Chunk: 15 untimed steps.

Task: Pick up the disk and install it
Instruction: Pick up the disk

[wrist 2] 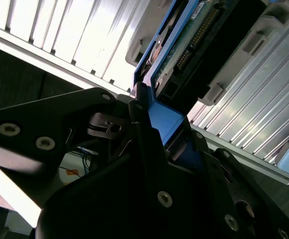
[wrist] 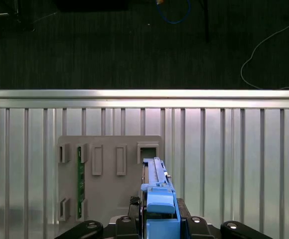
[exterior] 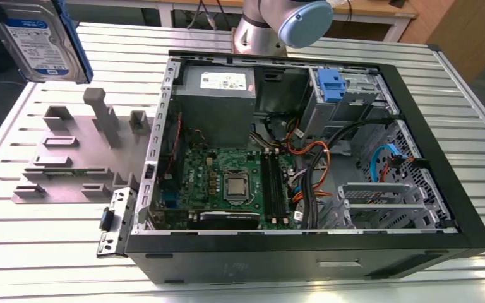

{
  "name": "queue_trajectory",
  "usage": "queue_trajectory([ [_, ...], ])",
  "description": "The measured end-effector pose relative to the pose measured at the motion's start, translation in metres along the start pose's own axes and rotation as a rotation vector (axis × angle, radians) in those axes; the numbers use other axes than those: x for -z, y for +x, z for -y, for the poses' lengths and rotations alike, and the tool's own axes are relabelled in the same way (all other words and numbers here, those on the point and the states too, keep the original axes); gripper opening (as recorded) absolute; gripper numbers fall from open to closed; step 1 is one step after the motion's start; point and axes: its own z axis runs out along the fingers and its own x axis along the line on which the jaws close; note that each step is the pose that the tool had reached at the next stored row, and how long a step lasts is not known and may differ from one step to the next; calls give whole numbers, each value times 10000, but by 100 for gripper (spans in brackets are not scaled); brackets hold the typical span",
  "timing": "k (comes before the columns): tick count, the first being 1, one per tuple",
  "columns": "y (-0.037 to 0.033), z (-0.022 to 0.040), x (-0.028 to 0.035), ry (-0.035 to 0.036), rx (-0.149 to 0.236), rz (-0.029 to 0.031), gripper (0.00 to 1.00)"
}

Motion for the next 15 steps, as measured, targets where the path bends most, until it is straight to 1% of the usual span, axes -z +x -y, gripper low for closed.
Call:
queue_trajectory([
  [15,1,1,51,0,0,0,36],
])
